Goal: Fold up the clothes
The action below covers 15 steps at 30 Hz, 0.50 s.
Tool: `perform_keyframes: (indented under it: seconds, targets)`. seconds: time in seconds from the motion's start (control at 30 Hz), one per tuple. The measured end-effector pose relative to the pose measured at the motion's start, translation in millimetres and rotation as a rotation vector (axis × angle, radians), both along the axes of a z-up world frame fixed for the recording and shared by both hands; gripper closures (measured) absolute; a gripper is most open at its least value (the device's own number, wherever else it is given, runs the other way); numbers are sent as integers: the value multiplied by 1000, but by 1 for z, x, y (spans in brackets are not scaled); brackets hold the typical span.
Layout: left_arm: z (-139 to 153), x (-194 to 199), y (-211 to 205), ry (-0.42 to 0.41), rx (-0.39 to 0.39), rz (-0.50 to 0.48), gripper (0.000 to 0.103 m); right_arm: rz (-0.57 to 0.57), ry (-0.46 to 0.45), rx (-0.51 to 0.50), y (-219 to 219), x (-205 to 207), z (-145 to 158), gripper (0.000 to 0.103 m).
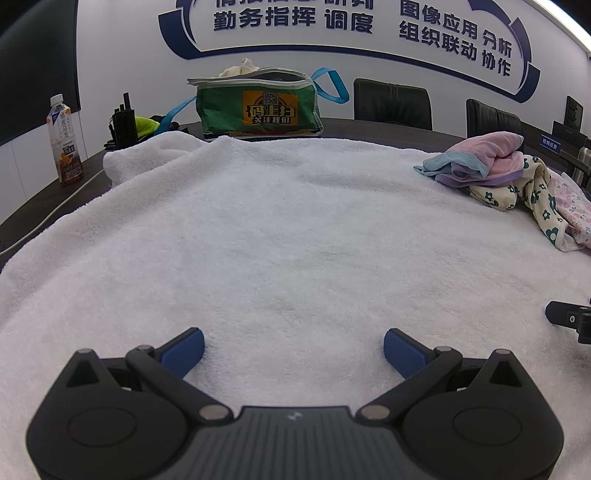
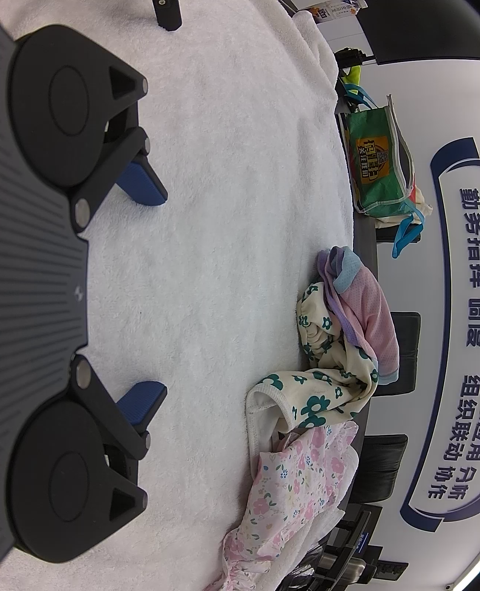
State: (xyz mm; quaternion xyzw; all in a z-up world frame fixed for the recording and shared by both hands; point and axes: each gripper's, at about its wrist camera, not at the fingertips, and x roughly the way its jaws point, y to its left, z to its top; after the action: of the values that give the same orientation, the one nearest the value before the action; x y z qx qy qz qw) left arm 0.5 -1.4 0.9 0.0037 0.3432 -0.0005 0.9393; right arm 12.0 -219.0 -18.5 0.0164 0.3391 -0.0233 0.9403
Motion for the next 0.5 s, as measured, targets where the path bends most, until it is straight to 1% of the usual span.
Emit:
perform_keyframes:
  seconds: [0.5]
  targets:
    - [0,0,0,2,2,1,0,0,1,-2,0,-1,0,1]
